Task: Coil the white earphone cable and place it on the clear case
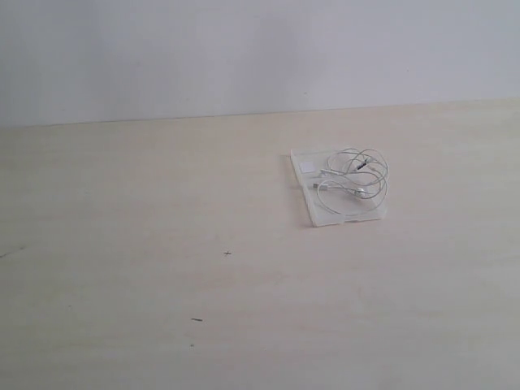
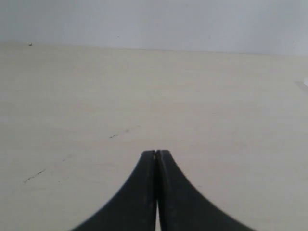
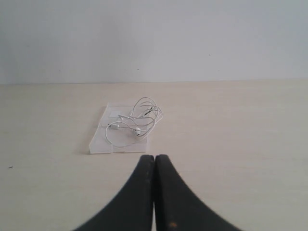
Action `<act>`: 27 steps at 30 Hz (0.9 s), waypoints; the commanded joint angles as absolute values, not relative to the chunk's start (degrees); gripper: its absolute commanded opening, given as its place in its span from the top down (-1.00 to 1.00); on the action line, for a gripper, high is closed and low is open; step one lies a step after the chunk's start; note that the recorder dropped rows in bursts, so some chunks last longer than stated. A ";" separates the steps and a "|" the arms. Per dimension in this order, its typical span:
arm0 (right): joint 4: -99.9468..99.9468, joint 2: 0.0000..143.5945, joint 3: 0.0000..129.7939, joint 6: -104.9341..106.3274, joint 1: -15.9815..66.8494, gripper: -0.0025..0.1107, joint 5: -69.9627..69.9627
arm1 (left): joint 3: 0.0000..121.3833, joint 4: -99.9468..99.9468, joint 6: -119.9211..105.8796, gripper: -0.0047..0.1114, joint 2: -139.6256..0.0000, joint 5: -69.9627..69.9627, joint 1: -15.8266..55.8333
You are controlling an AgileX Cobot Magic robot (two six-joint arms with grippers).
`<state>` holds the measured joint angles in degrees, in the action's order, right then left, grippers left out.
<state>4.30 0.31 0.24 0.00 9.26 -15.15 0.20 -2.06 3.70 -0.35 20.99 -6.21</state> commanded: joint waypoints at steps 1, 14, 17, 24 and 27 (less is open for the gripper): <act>4.49 0.00 0.00 0.00 9.38 0.96 -14.88 | 0.00 0.81 4.44 0.92 0.00 20.56 -6.30; 4.49 0.00 0.00 0.00 9.38 0.96 -14.88 | 0.00 -1.29 -1.40 0.92 0.00 20.45 -6.19; 4.49 0.00 0.00 0.00 9.38 0.96 -14.88 | 0.00 -1.78 -1.40 0.92 0.00 20.45 -6.19; 4.49 0.00 0.00 0.00 9.38 0.96 -14.88 | 0.00 -1.79 -1.40 0.92 0.00 20.33 -6.19; 4.49 0.00 0.00 0.00 9.38 0.96 -14.88 | 0.00 -1.79 -1.40 0.92 0.00 20.33 -6.19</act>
